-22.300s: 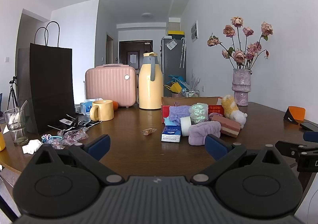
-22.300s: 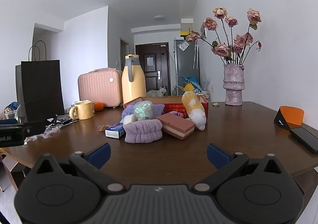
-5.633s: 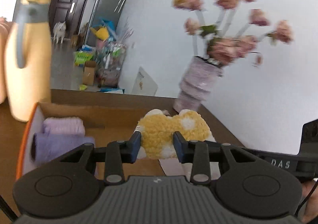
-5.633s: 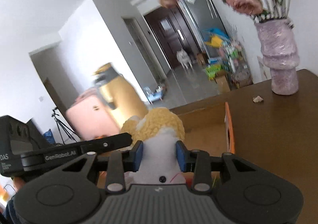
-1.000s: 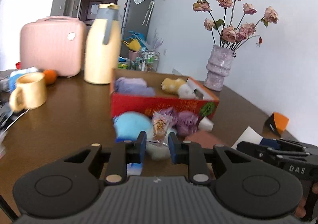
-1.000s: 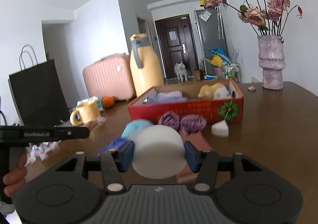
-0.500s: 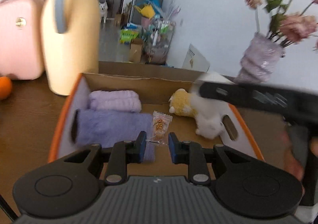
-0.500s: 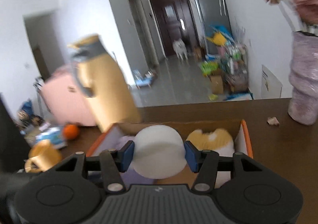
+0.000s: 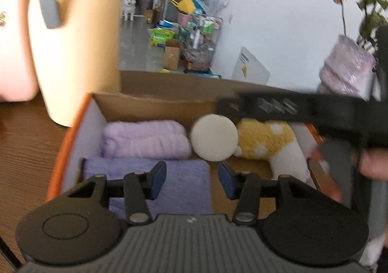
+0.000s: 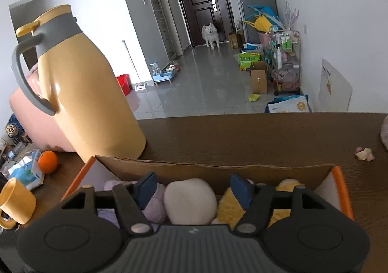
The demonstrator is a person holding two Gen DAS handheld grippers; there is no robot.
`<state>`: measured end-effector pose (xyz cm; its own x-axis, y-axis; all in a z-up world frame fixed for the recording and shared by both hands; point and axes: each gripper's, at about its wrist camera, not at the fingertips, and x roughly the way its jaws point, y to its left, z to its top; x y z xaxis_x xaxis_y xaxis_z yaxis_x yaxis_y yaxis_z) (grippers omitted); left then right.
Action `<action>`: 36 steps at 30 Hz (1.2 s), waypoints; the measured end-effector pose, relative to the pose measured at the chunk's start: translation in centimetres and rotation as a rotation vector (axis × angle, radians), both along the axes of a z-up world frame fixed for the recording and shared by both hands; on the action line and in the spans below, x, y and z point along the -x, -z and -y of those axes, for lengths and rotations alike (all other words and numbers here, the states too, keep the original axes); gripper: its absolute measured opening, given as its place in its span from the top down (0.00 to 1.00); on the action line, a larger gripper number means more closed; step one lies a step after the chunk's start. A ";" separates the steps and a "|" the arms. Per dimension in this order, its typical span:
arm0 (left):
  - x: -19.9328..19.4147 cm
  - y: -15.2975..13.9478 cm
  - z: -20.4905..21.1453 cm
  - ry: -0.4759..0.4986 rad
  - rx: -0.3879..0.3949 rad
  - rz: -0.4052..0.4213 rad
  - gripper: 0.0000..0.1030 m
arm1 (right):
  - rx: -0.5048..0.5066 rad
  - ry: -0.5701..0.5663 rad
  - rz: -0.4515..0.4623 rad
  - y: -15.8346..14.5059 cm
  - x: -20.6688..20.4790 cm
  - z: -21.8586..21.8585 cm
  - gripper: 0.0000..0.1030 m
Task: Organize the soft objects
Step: 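Carry the snack in the left gripper while the right gripper carries the foam roll over the box, then open both grippers to drop the snack and foam roll into the box, then move both grippers back to the pink-and-cream sponge block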
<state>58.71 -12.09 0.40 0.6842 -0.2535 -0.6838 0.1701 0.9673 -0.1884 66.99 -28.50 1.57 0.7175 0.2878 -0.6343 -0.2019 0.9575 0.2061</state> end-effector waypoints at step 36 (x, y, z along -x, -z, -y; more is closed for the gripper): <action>35.5 -5.5 -8.9 -0.107 -0.170 0.488 0.23 | 0.179 0.033 0.360 -4.9 40.5 4.2 0.22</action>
